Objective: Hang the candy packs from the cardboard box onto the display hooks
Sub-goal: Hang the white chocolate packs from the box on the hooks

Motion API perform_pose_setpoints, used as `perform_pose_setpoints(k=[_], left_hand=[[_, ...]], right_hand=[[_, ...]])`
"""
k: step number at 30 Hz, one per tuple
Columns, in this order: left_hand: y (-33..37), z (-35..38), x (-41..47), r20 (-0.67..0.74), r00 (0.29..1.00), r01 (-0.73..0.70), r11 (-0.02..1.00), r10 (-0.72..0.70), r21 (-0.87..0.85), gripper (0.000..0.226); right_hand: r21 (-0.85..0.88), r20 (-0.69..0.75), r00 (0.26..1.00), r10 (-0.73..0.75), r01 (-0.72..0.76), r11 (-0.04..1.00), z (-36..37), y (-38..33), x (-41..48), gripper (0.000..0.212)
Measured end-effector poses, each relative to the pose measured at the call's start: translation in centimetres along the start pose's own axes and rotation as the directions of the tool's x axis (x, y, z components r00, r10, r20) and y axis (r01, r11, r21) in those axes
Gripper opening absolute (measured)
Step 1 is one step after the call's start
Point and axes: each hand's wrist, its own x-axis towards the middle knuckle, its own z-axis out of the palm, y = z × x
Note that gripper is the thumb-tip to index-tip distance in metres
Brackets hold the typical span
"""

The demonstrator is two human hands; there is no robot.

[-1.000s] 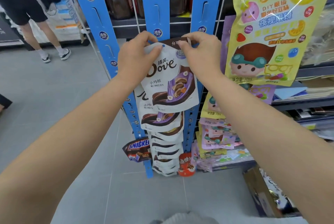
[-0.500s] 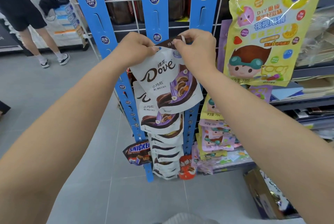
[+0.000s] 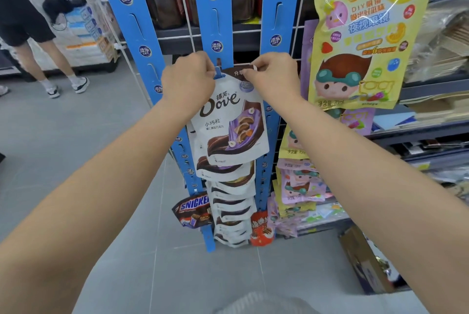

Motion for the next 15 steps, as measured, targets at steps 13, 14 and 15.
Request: perform_pose_setpoints(k=[13, 14, 15], left_hand=[[-2.0, 1.5, -3.4, -0.243, 0.917, -0.306, 0.949, 0.316, 0.080, 0.026], [-1.4, 2.0, -3.9, -0.218, 0.909, -0.354, 0.934, 0.355, 0.044, 0.023], [-0.7, 2.5, -4.4, -0.168, 0.909, -0.386, 0.922, 0.381, 0.003, 0.022]], right_hand=[[0.030, 0.063, 0.990, 0.125, -0.127, 0.991, 0.5, 1.9, -3.1, 0.021], [0.042, 0.051, 0.988, 0.149, -0.151, 0.988, 0.4, 2.4, -3.5, 0.023], [0.056, 0.043, 0.985, 0.169, -0.171, 0.984, 0.3, 3.0, -4.0, 0.025]])
